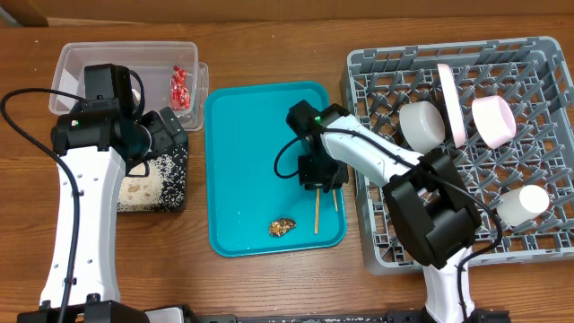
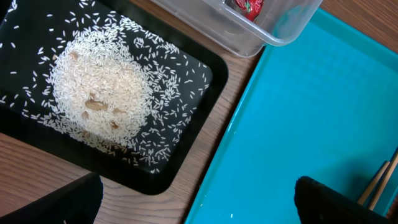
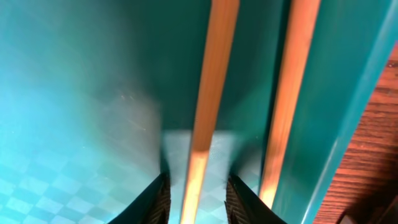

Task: Sort waste into correct bins and load items into the dishwasher
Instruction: 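Lower the right gripper onto a wooden chopstick on the teal tray and grasp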

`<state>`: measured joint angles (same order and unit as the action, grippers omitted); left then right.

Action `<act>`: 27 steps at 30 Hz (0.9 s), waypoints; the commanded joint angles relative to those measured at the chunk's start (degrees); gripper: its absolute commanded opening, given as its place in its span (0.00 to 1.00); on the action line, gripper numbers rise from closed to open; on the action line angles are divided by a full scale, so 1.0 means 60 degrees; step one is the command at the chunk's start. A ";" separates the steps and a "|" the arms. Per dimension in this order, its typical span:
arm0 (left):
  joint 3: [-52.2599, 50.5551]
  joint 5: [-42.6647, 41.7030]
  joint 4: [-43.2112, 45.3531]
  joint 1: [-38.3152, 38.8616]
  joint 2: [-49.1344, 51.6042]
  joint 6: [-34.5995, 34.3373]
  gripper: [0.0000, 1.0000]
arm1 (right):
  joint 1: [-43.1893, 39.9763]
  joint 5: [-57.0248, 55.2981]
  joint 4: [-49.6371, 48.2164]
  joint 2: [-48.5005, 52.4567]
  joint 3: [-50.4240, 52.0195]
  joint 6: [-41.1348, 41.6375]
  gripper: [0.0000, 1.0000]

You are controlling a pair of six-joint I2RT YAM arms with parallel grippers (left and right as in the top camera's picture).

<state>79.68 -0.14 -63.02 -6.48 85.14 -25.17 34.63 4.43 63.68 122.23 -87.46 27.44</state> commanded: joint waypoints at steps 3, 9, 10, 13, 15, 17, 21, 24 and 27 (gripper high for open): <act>0.0193 0.0124 0.0007 -0.0022 -0.0171 -0.0098 1.00 | 0.0040 0.0025 -0.0244 0.0386 0.0550 0.0047 0.24; 0.0193 0.0124 0.0007 -0.0022 -0.0171 -0.0098 1.00 | 0.0040 0.0029 -0.0244 0.0386 0.0550 0.0044 0.17; 0.0193 0.0124 0.0007 -0.0022 -0.0171 -0.0098 1.00 | 0.0040 0.0029 -0.0244 0.0386 0.0550 0.0044 0.16; 0.0193 0.0124 0.0007 -0.0022 -0.0171 -0.0098 1.00 | 0.0040 0.0033 -0.0244 0.0386 0.0550 0.0044 0.14; 0.0193 0.0124 0.0007 -0.0022 -0.0171 -0.0098 1.00 | 0.0040 0.0047 -0.0244 0.0386 0.0550 0.0044 0.14; 0.0193 0.0124 0.0007 -0.0022 -0.0171 -0.0098 1.00 | 0.0040 0.0047 -0.0248 0.0386 0.0550 0.0044 0.13; 0.0193 0.0124 0.0007 -0.0022 -0.0171 -0.0098 1.00 | 0.0040 0.0055 -0.0244 0.0386 0.0550 0.0044 0.07; 0.0193 0.0124 0.0007 -0.0022 -0.0171 -0.0098 1.00 | 0.0040 0.0062 -0.0244 0.0386 0.0550 0.0044 0.07; 0.0193 0.0124 0.0007 -0.0022 -0.0171 -0.0098 1.00 | 0.0040 0.0226 -0.0240 0.0386 0.0550 0.0040 0.07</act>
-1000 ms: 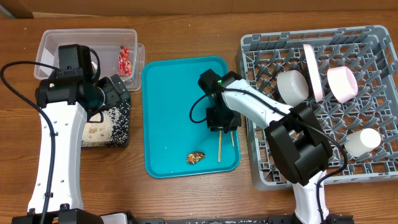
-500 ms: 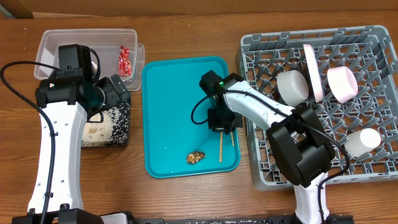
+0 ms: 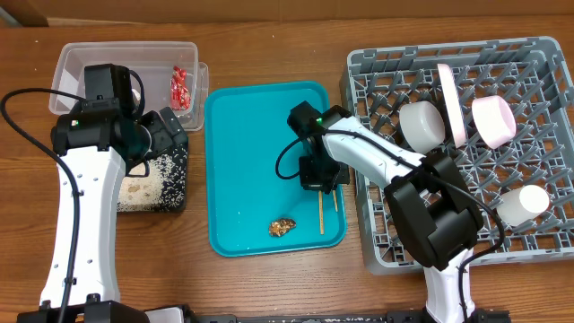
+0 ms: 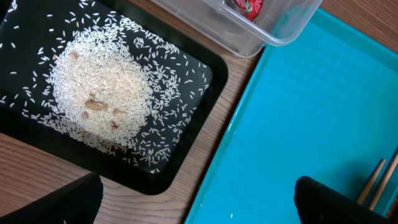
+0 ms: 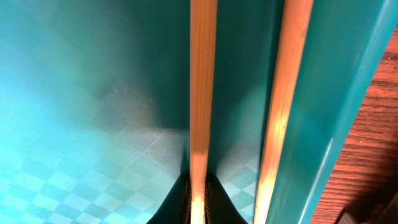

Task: Sort waste into correct bins and load items into the dishwasher
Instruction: 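Lower the right gripper onto a wooden chopstick on the teal tray and grasp, then lift the chopstick and carry it right into the dish rack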

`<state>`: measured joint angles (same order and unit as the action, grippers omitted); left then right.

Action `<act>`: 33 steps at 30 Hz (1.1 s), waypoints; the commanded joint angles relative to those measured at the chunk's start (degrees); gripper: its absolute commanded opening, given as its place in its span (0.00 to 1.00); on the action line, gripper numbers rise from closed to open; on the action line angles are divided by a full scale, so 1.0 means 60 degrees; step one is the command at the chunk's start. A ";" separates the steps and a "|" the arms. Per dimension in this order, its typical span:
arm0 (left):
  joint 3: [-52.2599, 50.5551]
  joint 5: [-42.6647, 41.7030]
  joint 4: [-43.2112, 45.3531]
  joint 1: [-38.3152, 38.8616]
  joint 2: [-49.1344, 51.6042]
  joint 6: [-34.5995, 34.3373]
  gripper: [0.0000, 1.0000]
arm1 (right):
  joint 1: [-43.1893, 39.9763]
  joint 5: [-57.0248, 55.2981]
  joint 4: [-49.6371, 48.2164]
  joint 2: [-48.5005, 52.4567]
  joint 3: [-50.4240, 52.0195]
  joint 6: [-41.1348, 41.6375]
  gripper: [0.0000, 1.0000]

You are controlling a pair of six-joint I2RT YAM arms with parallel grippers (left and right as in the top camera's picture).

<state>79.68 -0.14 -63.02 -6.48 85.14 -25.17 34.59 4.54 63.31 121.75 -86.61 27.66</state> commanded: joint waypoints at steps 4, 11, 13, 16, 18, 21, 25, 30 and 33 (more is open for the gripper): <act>0.0193 0.0124 0.0007 -0.0022 -0.0171 -0.0098 1.00 | 0.0051 0.0630 -0.0182 0.0466 0.0408 0.0004 0.06; 0.0193 0.0124 0.0007 -0.0022 -0.0171 -0.0098 1.00 | 0.0033 0.0714 0.0335 0.0361 -0.0036 -0.0022 0.04; 0.0193 0.0124 0.0007 -0.0022 -0.0171 -0.0098 1.00 | -0.0011 0.0579 0.0612 0.0149 -0.0342 -0.0149 0.04; 0.0193 0.0124 0.0007 -0.0022 -0.0171 -0.0098 1.00 | -0.0091 0.0113 0.1038 -0.0408 -0.0871 -0.0178 0.04; 0.0193 0.0124 0.0007 -0.0022 -0.0171 -0.0098 1.00 | -0.0153 -0.0149 0.1239 -0.0831 -0.1191 -0.0248 0.04; 0.0193 0.0124 0.0007 -0.0022 -0.0171 -0.0098 1.00 | -0.0313 -0.0211 0.1392 -0.1676 -0.1632 -0.0688 0.04; 0.0193 0.0124 0.0007 -0.0022 -0.0171 -0.0098 1.00 | -0.0820 -0.1020 0.1541 -0.2878 -0.1902 -0.0725 0.04; 0.0193 0.0124 0.0007 -0.0022 -0.0171 -0.0098 1.00 | -0.1829 -0.1180 0.1858 -0.3763 -0.1902 -0.2710 0.04; 0.0193 0.0124 0.0007 -0.0022 -0.0171 -0.0098 1.00 | -0.2459 -0.1177 0.2375 -0.3767 -0.1854 -0.3206 0.04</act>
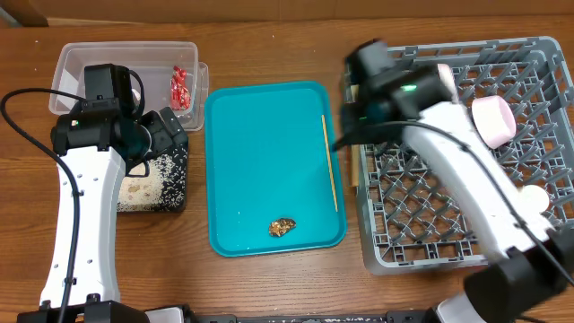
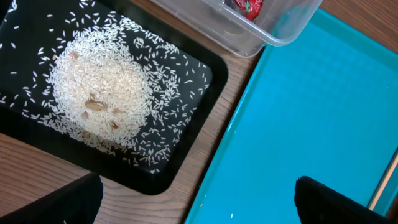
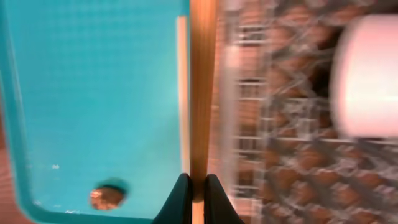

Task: Sort waste into correct bins and load items into the dishwasher
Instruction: 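Lift the chopstick and carry it right into the dish rack, then lower the chopstick upright into the rack slots with the right gripper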

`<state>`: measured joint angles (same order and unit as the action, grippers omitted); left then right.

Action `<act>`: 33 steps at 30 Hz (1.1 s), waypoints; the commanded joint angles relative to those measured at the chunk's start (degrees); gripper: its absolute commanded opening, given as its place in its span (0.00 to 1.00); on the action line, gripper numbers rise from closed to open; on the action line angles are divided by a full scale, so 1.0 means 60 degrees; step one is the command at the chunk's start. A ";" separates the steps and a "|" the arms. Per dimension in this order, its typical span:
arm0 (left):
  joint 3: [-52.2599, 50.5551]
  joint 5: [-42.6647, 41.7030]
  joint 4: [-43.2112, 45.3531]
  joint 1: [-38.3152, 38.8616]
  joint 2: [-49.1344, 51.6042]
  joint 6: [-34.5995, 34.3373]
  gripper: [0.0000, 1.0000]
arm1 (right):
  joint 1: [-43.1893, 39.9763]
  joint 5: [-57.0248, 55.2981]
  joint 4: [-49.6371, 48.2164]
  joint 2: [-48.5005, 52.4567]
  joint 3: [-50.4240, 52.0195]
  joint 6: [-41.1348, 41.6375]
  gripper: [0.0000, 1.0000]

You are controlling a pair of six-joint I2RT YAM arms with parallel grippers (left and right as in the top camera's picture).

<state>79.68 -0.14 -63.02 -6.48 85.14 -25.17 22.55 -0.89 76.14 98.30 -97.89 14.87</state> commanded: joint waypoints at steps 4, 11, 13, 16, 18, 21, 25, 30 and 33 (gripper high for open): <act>0.0193 0.0124 0.0007 -0.0022 -0.0171 -0.0098 1.00 | -0.0951 -0.0033 0.0364 0.0157 0.0459 -0.1082 0.04; 0.0193 0.0124 0.0007 -0.0022 -0.0171 -0.0098 1.00 | -0.1009 0.0484 -0.0211 0.0157 0.2091 -0.1741 0.04; 0.0193 0.0124 0.0007 -0.0022 -0.0171 -0.0098 1.00 | -0.1009 0.0517 -0.0397 0.0157 0.2397 -0.1738 0.04; 0.0193 0.0124 0.0011 -0.0022 -0.0171 -0.0098 1.00 | -0.1009 0.0685 -0.0667 0.0157 0.2834 -0.1738 0.04; 0.0193 0.0124 0.0007 -0.0022 -0.0171 -0.0098 1.00 | -0.1009 0.0820 -0.0918 0.0160 0.3173 -0.1741 0.04; 0.0193 0.0124 0.0007 -0.0022 -0.0171 -0.0098 0.99 | -0.1009 0.0914 -0.1195 0.0160 0.3450 -0.1745 0.04; 0.0193 0.0124 0.0007 -0.0022 -0.0171 -0.0098 1.00 | -0.1009 0.1027 -0.1319 0.0200 0.3519 -0.1749 0.04; 0.0193 0.0124 0.0007 -0.0022 -0.0171 -0.0098 1.00 | -0.1009 0.1024 -0.1326 0.0219 0.3519 -0.1741 0.04; 0.0193 0.0124 0.0007 -0.0022 -0.0171 -0.0098 1.00 | -0.1009 0.1031 -0.1326 0.0288 0.3523 -0.1738 0.04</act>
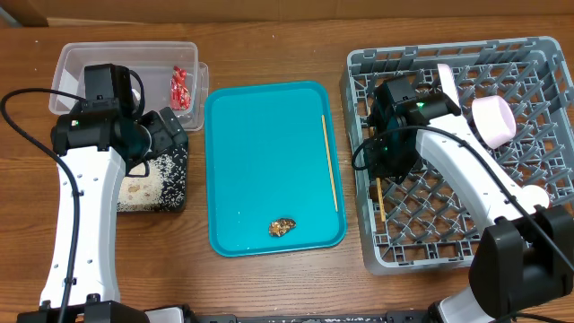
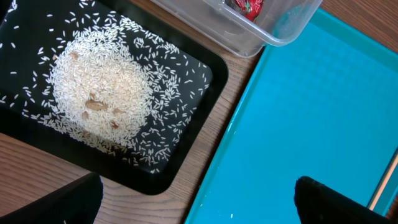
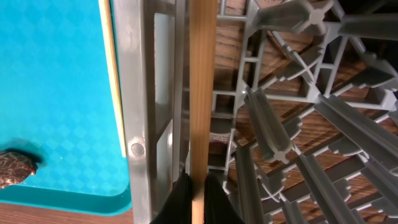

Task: Sort waste into correct bins and load items into the dishwasher
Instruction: 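Lower the chopstick upright into the rack slots with the right gripper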

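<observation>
My right gripper (image 1: 387, 167) is shut on a wooden chopstick (image 3: 200, 93), which it holds just inside the left wall of the grey dish rack (image 1: 430, 235); the chopstick (image 1: 380, 201) points toward the front. A second chopstick (image 1: 330, 161) lies along the right side of the teal tray (image 1: 260, 135), and a brown food scrap (image 1: 283, 226) sits near that tray's front. At the left, my left gripper (image 2: 199, 202) hangs open with nothing in it, above the gap between the black rice tray (image 2: 99, 93) and the teal tray.
A clear bin (image 1: 90, 56) holding a red wrapper (image 1: 179, 85) stands at the back left. In the rack are a pink cup (image 1: 493, 121), a plate on edge (image 1: 446, 82) and a white cup (image 1: 531, 194). Upright prongs fill the rack floor.
My right gripper, still shut on the chopstick, has moved from the rack's back left rim toward the front and now sits lower, inside the left wall. The left arm has not moved.
My right gripper stood open around one of two chopsticks on the teal tray. Then it was shut on that chopstick. Then it held it up over the rack's left edge, with the other chopstick left on the tray. Now it holds it down inside the rack.
</observation>
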`<state>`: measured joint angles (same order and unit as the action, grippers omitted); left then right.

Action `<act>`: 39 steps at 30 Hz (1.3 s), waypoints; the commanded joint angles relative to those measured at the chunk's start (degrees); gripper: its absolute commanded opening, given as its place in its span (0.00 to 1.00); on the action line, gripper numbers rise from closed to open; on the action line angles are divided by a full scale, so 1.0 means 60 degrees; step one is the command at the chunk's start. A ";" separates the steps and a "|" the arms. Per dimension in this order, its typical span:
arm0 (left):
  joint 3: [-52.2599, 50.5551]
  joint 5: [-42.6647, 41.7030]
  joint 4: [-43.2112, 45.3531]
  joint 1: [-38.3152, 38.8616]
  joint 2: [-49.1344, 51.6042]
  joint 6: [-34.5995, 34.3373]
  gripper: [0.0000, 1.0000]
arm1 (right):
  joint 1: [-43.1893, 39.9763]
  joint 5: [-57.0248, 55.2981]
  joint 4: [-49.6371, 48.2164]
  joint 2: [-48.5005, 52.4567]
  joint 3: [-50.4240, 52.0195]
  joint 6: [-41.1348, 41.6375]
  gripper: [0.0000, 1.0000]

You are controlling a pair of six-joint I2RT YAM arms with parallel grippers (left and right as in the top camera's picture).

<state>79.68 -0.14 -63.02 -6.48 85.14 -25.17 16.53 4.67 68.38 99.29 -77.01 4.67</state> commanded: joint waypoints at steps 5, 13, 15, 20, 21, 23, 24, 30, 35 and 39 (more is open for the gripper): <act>0.0193 0.0124 0.0007 -0.0022 -0.0171 -0.0098 1.00 | -0.0007 0.0106 -0.0036 0.0175 0.0044 -0.0033 0.04; 0.0193 0.0124 0.0007 -0.0022 -0.0171 -0.0098 1.00 | -0.0007 0.0095 -0.0113 0.0189 0.0423 -0.0036 0.04; 0.0193 0.0124 0.0007 -0.0022 -0.0171 -0.0098 1.00 | -0.0007 0.0095 -0.0178 0.0189 0.0590 -0.0033 0.04; 0.0193 0.0124 0.0007 -0.0022 -0.0171 -0.0098 1.00 | -0.0007 0.0091 -0.0401 0.0189 0.0831 -0.0036 0.04; 0.0193 0.0124 0.0007 -0.0022 -0.0171 -0.0098 1.00 | -0.0007 0.0095 -0.0474 0.0189 0.0827 -0.0036 0.04; 0.0193 0.0124 0.0007 -0.0022 -0.0171 -0.0098 1.00 | -0.0007 0.0098 -0.0597 0.0189 0.0827 -0.0033 0.04; 0.0193 0.0124 0.0007 -0.0022 -0.0171 -0.0098 1.00 | -0.0007 0.0095 -0.0637 0.0189 0.0827 -0.0033 0.04; 0.0193 0.0124 0.0007 -0.0022 -0.0171 -0.0098 1.00 | -0.0007 0.0095 -0.0641 0.0189 0.0827 -0.0036 0.04; 0.0193 0.0124 0.0007 -0.0022 -0.0171 -0.0098 1.00 | -0.0007 0.0095 -0.0652 0.0189 0.0827 -0.0033 0.43; 0.0193 0.0124 0.0011 -0.0022 -0.0171 -0.0098 1.00 | -0.0007 0.0095 -0.0681 0.0189 0.0827 -0.0033 0.50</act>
<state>79.68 -0.14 -63.00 -6.48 85.14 -25.17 16.01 3.79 64.47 99.96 -72.18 4.51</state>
